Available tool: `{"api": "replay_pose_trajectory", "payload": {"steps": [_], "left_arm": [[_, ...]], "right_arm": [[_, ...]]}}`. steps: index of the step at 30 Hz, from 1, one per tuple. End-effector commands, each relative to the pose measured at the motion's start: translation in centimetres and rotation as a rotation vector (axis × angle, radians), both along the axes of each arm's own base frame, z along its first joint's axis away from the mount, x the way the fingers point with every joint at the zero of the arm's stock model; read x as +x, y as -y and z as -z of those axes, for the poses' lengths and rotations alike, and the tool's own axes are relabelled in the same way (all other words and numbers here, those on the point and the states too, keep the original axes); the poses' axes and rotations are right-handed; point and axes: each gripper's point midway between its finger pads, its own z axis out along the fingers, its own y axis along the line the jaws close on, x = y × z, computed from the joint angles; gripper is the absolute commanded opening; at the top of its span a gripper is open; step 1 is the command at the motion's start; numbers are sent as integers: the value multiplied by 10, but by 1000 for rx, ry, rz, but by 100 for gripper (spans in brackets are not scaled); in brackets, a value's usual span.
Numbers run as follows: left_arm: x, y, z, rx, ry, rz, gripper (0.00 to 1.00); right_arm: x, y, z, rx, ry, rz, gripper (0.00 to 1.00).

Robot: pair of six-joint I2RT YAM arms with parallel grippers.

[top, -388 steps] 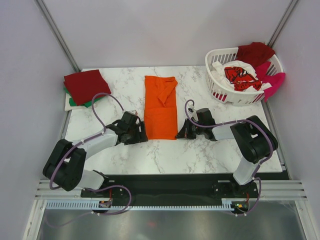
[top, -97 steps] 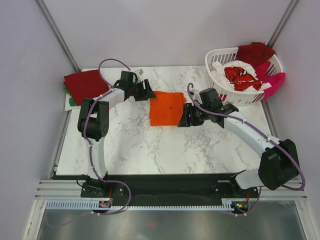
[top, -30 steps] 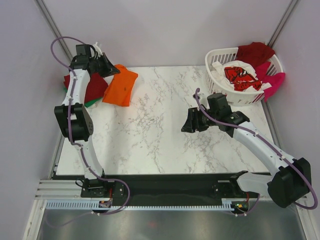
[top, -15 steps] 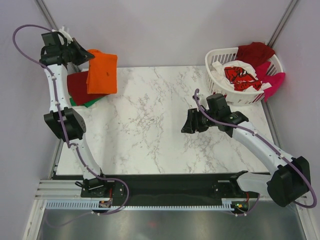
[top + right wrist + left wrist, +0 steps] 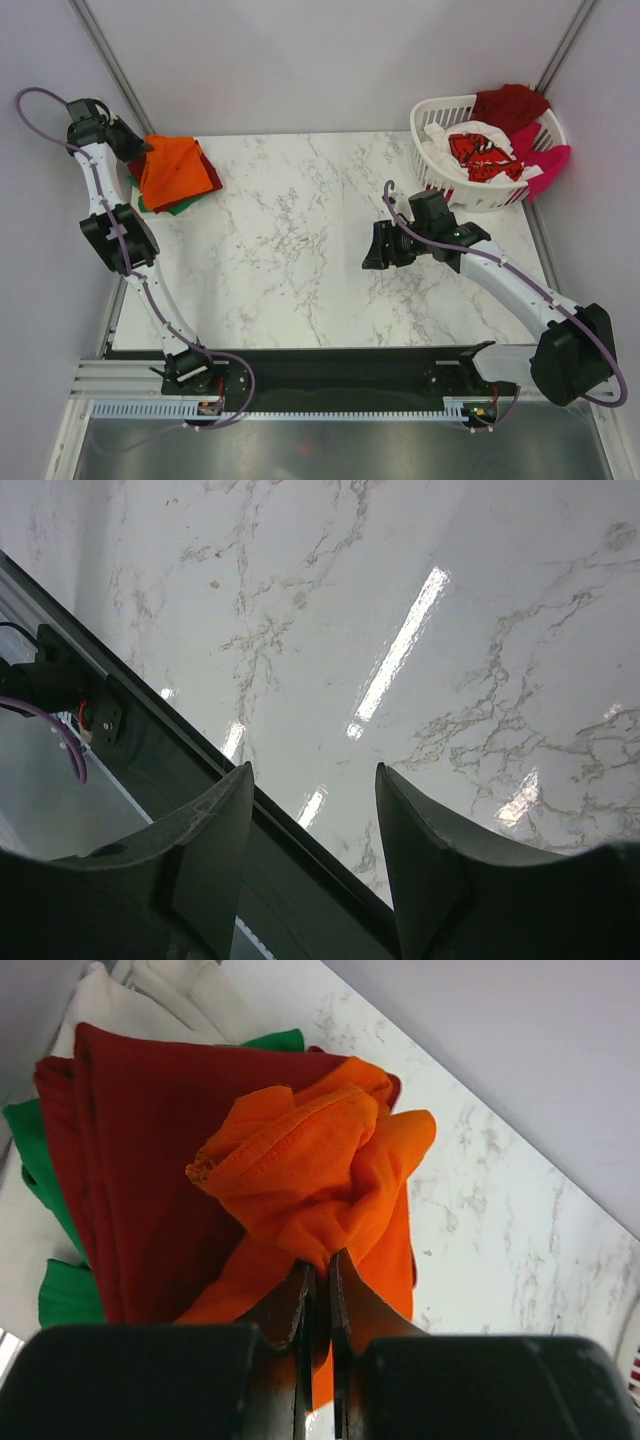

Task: Fold and stack the t-shirts
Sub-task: Neatly place the folded tshirt to the corner

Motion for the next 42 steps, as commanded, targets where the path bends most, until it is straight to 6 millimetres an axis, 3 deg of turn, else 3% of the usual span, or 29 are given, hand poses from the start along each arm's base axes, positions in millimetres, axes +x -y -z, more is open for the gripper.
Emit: {"api": "replay_pose_trajectory", "payload": {"steps": [1,2,5,7,8,9,12,13,18,19,21,22,23,26,32,33,35,36,37,39,40,41,42], "left_arm": [[3,-29,19,22,-32,-86,11],[2,-39,32,18,-50,-107,13],[1,-56,47,19,-67,-139,18],[-4,-75,61,37,-94,-181,31],[-8,-84,68,56,-114,-210,38],[-12,-93,73,60,-127,-230,55],[-27,-115,76,68,-156,-308,80],[-31,-121,75,71,-163,-336,98],[-79,-165,47,88,-203,-558,100],[-89,-169,28,89,-182,-595,100],[-118,-186,30,55,-214,-690,99],[-131,-191,11,56,-194,-732,98],[-150,-199,19,27,-224,-790,98],[-184,-204,7,-51,-210,-886,100],[-229,-200,-18,-96,-185,-981,100],[-234,-195,-34,-86,-157,-983,100],[-237,-182,-35,-108,-152,-967,100],[-239,-172,-54,-103,-104,-954,100],[-242,-158,-36,-136,-131,-936,100],[-227,-137,-43,-156,-47,-859,100],[-229,-111,-39,-180,-33,-809,100],[-206,-100,-52,-145,73,-730,98],[-198,-85,-55,-141,113,-673,97]], "right_arm": [[6,-1,2,-6,20,-6,60],[5,-1,2,-5,20,-8,60],[5,0,4,-10,17,-5,60],[5,0,8,-17,9,-3,60],[6,0,10,-22,2,-3,60],[6,0,11,-21,0,-5,60],[8,-2,11,-21,-5,-8,61],[9,-3,11,-20,-6,-9,60],[9,-5,7,-9,-5,-14,61],[10,-5,5,-7,1,-13,61],[9,-5,3,-2,5,-14,61],[8,-5,0,2,13,-15,61],[8,-5,-1,4,15,-14,61],[6,-5,-9,22,33,-15,61],[-3,-8,-23,57,60,-34,61],[-6,-9,-23,60,61,-39,61],[-8,-8,-28,68,75,-41,62],[-10,-8,-29,70,77,-44,62],[-11,-8,-32,78,87,-42,62],[-12,-8,-36,85,98,-44,62],[-13,-8,-40,92,112,-46,63],[-13,-8,-41,94,114,-43,63],[-15,-8,-45,102,119,-45,63]]}}
